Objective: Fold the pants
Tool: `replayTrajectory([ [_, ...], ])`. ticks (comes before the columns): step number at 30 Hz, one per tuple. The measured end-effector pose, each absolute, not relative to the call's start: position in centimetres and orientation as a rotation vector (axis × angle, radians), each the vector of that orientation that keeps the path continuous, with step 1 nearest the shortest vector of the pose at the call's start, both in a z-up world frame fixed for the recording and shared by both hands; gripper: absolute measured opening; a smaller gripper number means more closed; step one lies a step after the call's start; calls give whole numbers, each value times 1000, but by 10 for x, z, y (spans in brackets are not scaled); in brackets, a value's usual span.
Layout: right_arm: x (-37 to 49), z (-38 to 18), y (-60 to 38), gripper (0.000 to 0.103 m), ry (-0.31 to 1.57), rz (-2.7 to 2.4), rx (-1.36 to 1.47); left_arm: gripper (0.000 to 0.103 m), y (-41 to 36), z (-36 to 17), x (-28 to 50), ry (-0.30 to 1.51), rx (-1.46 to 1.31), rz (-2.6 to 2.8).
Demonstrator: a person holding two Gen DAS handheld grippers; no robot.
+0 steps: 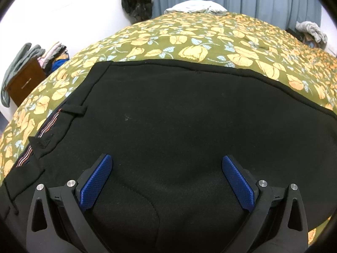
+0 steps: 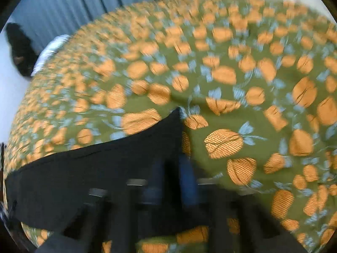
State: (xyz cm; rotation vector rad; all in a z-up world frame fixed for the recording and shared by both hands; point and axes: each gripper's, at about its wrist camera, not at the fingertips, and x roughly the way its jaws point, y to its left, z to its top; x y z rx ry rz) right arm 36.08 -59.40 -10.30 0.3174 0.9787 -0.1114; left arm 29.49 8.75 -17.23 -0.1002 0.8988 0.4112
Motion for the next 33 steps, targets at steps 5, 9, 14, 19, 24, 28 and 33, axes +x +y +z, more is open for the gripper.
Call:
replayTrajectory([
  [5,260,-60,-563,4,819,-36,284,103,85,-171,300,924,-81,426],
  [9,158,-59,-550,4,746,-86,396,103,83,-168,303,954,-71,443],
  [14,75,-87,-523,4,786,-276,389,103,82,-164,305,1007,-43,443],
  [19,47,-103,-505,48,840,-442,374,103,80,-147,289,1079,-34,401],
  [24,5,-88,-514,82,713,-580,503,102,85,-121,245,1045,-82,307],
  [28,-9,-71,-493,83,648,-569,501,103,79,-111,212,1022,-65,232],
  [33,-25,-61,-450,90,553,-452,552,103,58,-104,191,961,-17,136],
])
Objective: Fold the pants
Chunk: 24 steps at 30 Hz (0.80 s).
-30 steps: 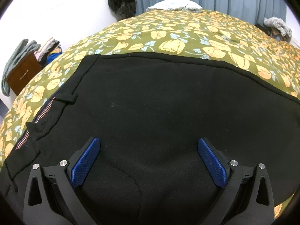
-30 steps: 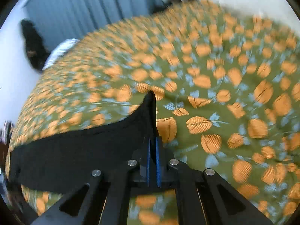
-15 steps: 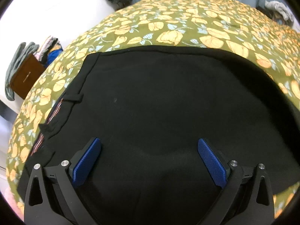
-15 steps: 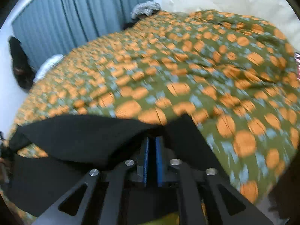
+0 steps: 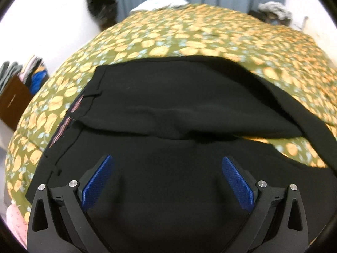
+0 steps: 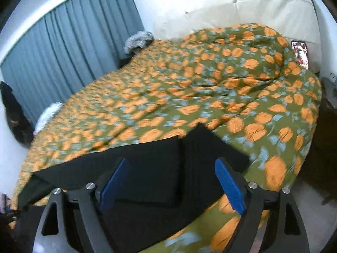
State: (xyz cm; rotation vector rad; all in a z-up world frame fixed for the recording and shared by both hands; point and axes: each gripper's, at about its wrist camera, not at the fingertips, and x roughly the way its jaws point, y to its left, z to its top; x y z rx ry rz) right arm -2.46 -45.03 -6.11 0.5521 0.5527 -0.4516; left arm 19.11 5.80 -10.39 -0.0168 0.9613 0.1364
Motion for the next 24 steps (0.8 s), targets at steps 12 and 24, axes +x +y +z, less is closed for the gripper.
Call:
replayTrajectory([
  [12,36,-125,-383,92,743,12,729,103,45,-161,190,919,12,93],
  [24,23,-158,-475,35,592,-314,1019,103,40,-163,187,950,24,115],
])
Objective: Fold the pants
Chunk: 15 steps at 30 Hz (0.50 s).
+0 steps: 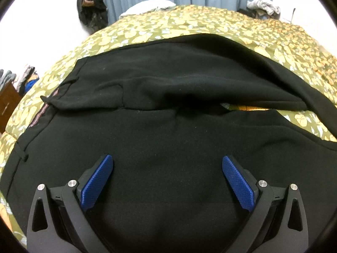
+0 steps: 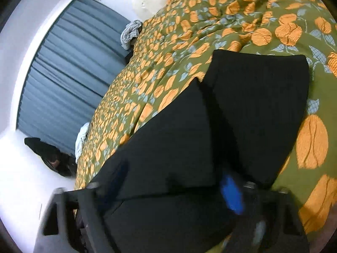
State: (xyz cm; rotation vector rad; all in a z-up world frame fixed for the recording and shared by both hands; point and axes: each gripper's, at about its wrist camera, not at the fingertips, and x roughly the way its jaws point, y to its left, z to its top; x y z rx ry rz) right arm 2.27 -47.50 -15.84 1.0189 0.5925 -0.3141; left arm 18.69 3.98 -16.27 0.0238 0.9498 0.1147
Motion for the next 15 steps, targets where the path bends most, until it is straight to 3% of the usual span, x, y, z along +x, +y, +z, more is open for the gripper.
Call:
replayTrajectory([
  [1,21,-158,-478,10,605,-313,1020,102,39,-159,188,997,22,124],
  [3,18,-147,-478,10,588,-292,1014,102,42,-142,195,1081,-77,39],
  [8,10,-96,-466,10,538,-171,905,102,50,-84,249,1034,-360,-210],
  [15,-1,-26,-457,10,417,12,864,102,47,-118,370,1224,-605,-188],
])
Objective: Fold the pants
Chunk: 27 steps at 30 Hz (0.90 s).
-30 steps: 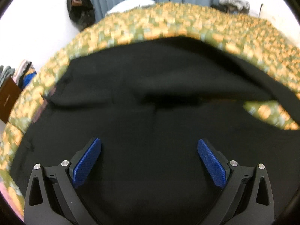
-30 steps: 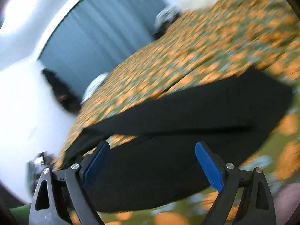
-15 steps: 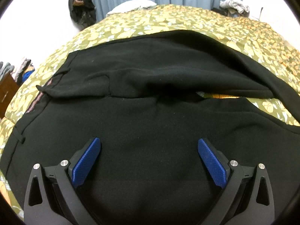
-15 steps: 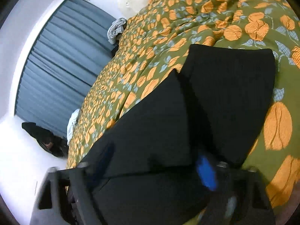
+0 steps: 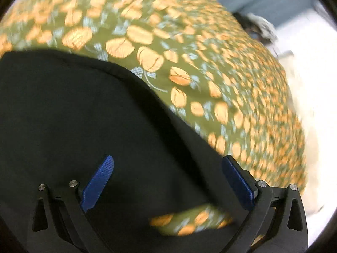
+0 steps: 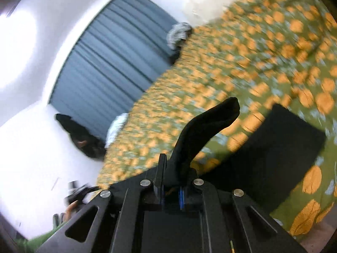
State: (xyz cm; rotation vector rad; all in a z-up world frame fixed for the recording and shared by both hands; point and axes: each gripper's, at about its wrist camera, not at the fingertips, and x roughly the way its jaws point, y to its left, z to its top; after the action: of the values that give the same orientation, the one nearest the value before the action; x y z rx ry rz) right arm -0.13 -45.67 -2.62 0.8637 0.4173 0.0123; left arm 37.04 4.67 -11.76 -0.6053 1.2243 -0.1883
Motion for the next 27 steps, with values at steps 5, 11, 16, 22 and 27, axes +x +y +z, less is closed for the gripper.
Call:
replayTrajectory([
  [5,-22,15,-450,10,363,123,802,102,53,-136,384,1233,-770,-132],
  [11,-26,10,-460,10,417,157,798,6,63,-144,382,1254,-860,-188],
  [16,-15,-7,-477,10,435,129,846,4,72,-94,363,1113,-821,-229],
  [22,26,-3,-505,10,489,163,804,4,97,21,239,849,-610,-293],
  [27,57,-69,-522,10,877,58,635,4,94,-50,123,1056,-559,-231],
])
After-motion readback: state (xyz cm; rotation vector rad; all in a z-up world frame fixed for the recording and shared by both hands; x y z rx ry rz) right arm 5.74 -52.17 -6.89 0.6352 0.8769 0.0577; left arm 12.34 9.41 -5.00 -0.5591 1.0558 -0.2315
